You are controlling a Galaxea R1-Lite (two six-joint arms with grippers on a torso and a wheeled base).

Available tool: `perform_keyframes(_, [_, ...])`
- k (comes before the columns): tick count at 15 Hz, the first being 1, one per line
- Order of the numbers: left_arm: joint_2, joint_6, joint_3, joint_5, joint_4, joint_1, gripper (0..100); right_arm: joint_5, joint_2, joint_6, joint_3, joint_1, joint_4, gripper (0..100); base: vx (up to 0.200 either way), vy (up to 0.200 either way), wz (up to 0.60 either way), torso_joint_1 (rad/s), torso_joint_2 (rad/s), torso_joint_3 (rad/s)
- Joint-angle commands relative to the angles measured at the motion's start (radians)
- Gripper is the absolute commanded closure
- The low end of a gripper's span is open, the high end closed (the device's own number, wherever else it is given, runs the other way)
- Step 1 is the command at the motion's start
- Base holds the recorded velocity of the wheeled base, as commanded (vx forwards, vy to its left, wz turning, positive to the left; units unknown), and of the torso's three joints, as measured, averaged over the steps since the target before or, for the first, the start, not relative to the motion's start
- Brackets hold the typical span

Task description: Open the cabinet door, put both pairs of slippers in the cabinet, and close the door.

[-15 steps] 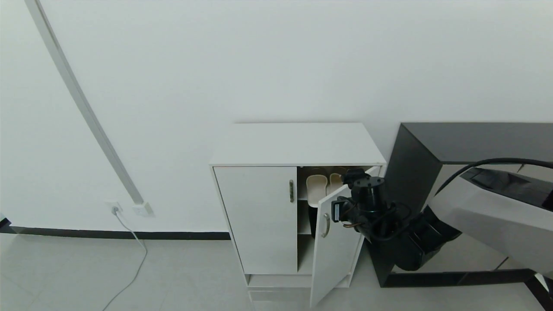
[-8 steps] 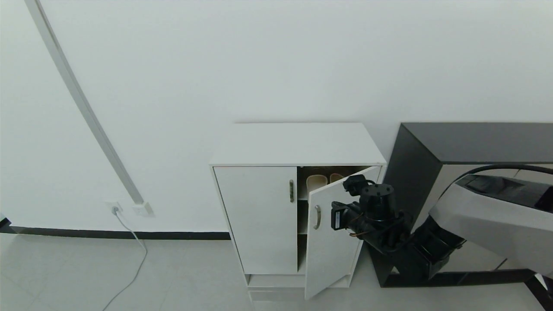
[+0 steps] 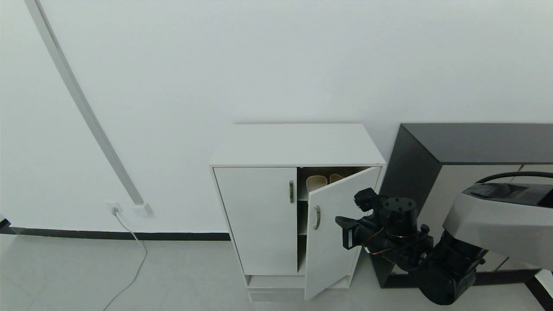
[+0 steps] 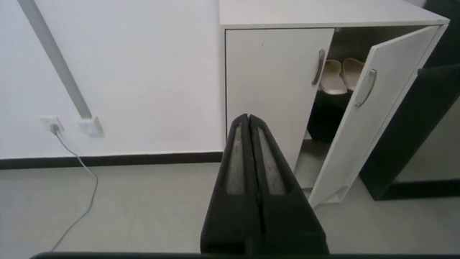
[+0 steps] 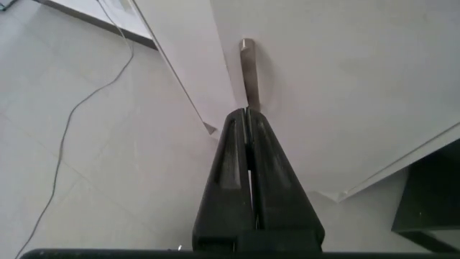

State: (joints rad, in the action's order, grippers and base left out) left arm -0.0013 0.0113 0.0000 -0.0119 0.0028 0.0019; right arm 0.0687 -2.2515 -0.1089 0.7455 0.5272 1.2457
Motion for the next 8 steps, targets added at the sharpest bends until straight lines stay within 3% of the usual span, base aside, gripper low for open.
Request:
perform_keyframes(1, [0.001,-0.001,0.000,0.000,0.000,0.001,100,0.000,0.003,0.000,-0.002,-0.001,0.001,100,0.200,0.000,0.00,-0.022,-0.01,0.012])
perform_keyframes(5, [0.001,-0.001,0.000,0.000,0.000,0.001,100,0.000,0.003,0.000,-0.003,-0.001,0.001,100,0.200,0.000,0.00,0.006,0.00,0.004])
perform_keyframes(8, [0.001,-0.002,0.000,0.000,0.000,0.001,100,0.000,0.003,0.000,-0.003,0.000,0.001,100,0.000,0.000,0.00,0.000,0.00,0.000])
